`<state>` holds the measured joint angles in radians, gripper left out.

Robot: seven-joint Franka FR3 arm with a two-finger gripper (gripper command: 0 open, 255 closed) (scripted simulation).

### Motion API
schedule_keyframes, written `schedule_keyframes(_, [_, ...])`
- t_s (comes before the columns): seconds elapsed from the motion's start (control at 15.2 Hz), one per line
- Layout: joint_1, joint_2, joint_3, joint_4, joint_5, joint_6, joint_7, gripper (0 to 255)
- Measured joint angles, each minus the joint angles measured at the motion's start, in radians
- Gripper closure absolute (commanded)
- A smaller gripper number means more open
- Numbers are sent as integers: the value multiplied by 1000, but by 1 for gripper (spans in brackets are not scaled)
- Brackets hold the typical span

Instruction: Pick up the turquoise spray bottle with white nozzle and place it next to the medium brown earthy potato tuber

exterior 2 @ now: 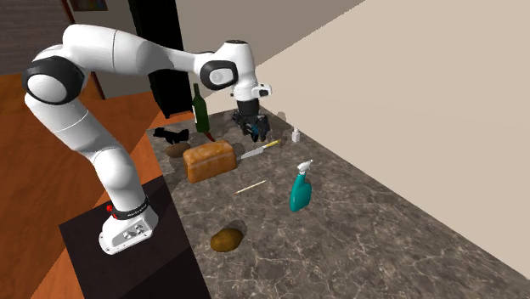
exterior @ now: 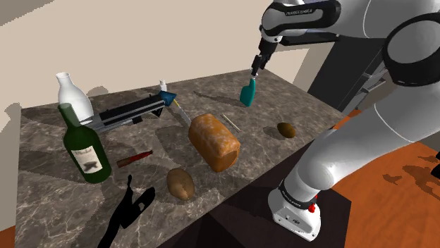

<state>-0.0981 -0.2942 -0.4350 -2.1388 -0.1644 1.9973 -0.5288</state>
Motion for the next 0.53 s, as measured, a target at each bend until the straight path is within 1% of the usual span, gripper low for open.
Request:
schedule_keyframes(0.26, [-5, 136, -66, 80, 58, 49, -97, 0])
schedule_keyframes(0.53, [-28, 298, -124, 184, 154, 86, -217, 0])
